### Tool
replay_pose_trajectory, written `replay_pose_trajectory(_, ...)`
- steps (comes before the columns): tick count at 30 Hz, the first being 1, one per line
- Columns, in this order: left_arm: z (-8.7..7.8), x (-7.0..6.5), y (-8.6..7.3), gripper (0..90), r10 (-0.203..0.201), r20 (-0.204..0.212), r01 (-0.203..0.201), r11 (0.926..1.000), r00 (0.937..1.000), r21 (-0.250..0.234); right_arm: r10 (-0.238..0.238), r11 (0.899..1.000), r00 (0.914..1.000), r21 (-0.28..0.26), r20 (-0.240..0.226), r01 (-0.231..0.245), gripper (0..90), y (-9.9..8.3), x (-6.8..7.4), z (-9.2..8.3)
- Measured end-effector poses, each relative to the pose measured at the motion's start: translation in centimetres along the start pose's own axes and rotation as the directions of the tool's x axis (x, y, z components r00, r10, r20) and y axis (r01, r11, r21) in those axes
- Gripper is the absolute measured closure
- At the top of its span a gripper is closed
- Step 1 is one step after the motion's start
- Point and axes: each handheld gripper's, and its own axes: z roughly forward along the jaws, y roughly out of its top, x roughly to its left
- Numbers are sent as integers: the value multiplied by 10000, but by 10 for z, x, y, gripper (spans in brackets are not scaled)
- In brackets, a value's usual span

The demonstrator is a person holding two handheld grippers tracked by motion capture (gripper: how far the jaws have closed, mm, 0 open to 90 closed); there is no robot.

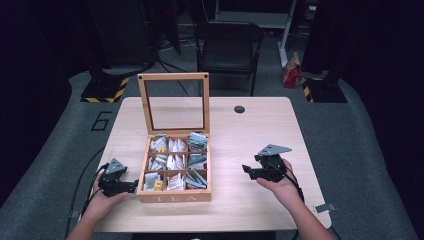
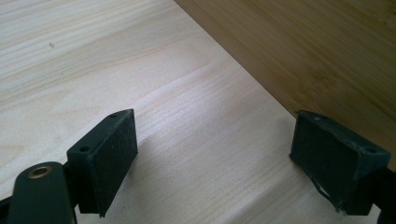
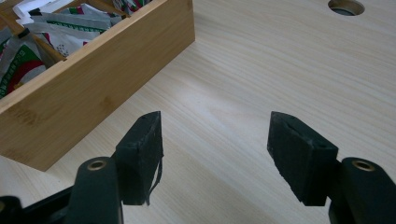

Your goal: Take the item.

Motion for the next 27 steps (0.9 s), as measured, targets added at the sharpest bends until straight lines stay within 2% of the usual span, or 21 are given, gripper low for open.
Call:
replay_pose_trajectory(8,0,-1,0,142,-100,35,100,9999,9999,-16,-119,9999,9998,-49,-127,118,357,6,5,-1)
replay_pose_trajectory(27,0,0,0,142,-45,23,45,10000,10000,-6,-373,9992,9983,-190,-443,365,366,21,19,-3)
